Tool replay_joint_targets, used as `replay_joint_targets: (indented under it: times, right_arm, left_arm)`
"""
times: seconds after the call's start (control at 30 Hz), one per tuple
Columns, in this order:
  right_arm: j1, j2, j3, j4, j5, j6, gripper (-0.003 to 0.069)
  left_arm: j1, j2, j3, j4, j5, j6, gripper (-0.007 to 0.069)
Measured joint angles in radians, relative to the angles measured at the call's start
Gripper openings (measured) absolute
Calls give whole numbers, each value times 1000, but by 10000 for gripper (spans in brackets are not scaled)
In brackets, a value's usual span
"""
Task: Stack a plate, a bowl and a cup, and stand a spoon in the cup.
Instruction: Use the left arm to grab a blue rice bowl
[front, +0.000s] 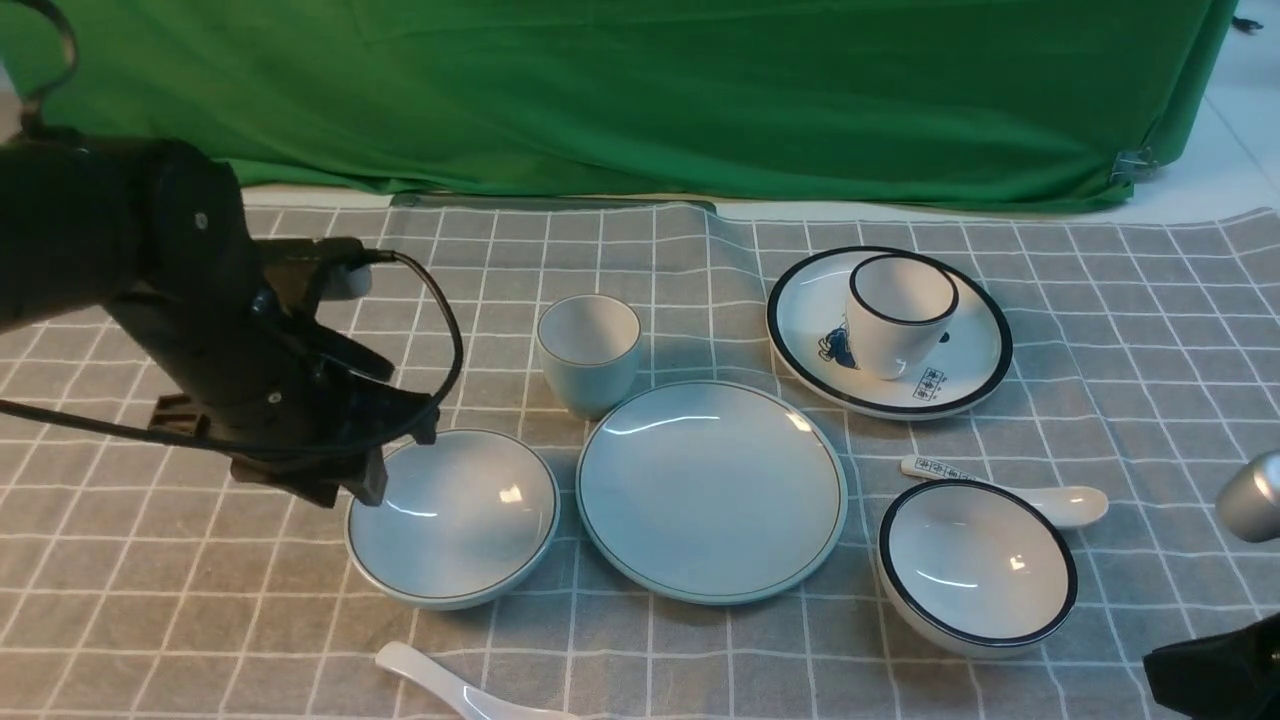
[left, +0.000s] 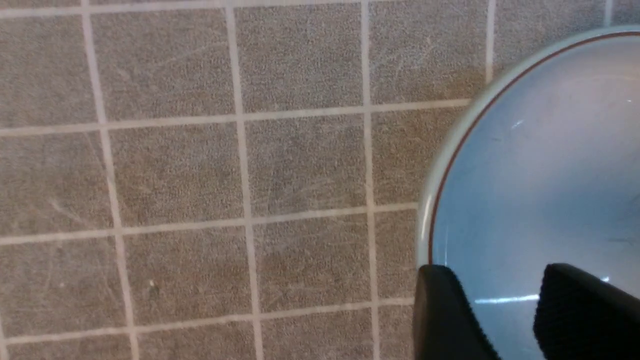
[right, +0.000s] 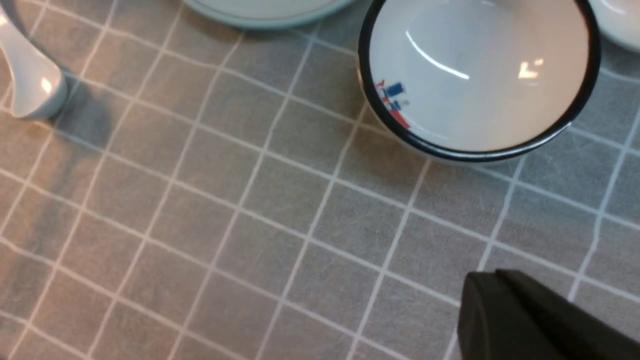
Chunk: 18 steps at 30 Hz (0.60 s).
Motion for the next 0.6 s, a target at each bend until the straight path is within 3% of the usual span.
replay_joint_targets:
  times: [0.17, 0.3, 0.4, 0.43, 0.6]
  right_arm:
    - [1, 3, 0, 0, -29, 0, 23]
    - [1, 4, 0, 0, -38, 0, 23]
    - [1, 4, 0, 0, -39, -1, 23]
    - [1, 4, 0, 0, -39, -1, 23]
    - [1, 4, 0, 0, -42, -1, 23]
  left_arm:
    - [0, 56, 0, 1, -60, 0, 484]
    - [0, 97, 0, 1, -84, -1, 505]
    - [0, 120, 0, 0, -90, -1, 451]
    - [0, 133, 0, -1, -95, -1, 376]
    - [0, 143, -5, -22, -94, -3, 139]
